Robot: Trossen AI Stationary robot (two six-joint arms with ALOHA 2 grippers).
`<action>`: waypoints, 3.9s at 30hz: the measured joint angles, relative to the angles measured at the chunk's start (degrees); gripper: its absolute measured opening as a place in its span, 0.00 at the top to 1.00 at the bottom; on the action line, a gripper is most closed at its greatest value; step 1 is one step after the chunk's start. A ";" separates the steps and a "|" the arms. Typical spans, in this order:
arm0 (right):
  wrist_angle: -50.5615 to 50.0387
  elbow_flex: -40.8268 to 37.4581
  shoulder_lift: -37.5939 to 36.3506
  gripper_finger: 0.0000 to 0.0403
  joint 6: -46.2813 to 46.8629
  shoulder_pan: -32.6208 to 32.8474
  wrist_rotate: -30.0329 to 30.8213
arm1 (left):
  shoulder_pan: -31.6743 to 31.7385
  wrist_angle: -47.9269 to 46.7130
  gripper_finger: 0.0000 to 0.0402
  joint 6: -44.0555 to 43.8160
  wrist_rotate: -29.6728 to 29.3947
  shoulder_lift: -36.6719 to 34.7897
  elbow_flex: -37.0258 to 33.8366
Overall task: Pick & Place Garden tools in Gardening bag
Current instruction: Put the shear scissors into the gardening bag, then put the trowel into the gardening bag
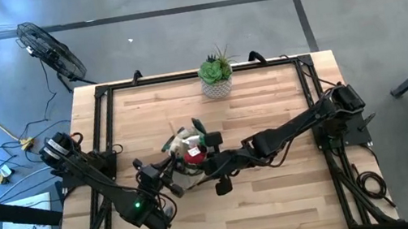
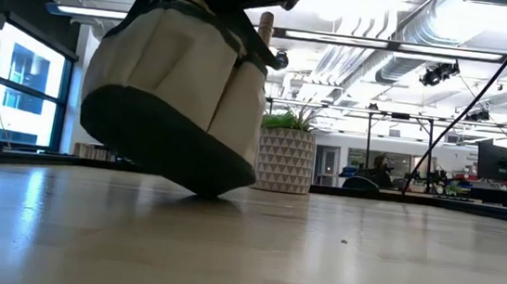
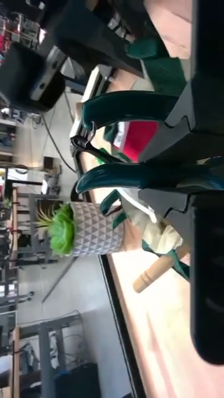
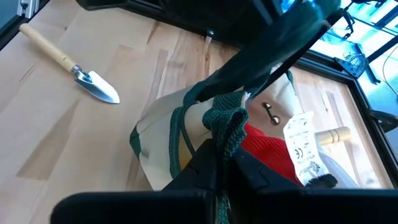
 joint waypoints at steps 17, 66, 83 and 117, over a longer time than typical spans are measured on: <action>-0.16 0.00 -0.04 0.99 0.32 0.17 0.09 | -2.01 8.12 0.60 9.47 -0.12 -0.01 1.56; -16.53 0.00 -0.11 0.77 8.05 7.36 -8.71 | -3.00 7.16 0.59 27.87 2.99 -0.02 10.85; -16.57 0.00 -0.11 0.22 10.33 8.60 -3.81 | -2.98 7.13 0.59 27.85 2.78 -0.02 10.85; -25.63 0.02 -19.24 0.22 9.39 20.51 7.88 | -2.98 7.71 0.59 36.32 34.13 -0.65 27.57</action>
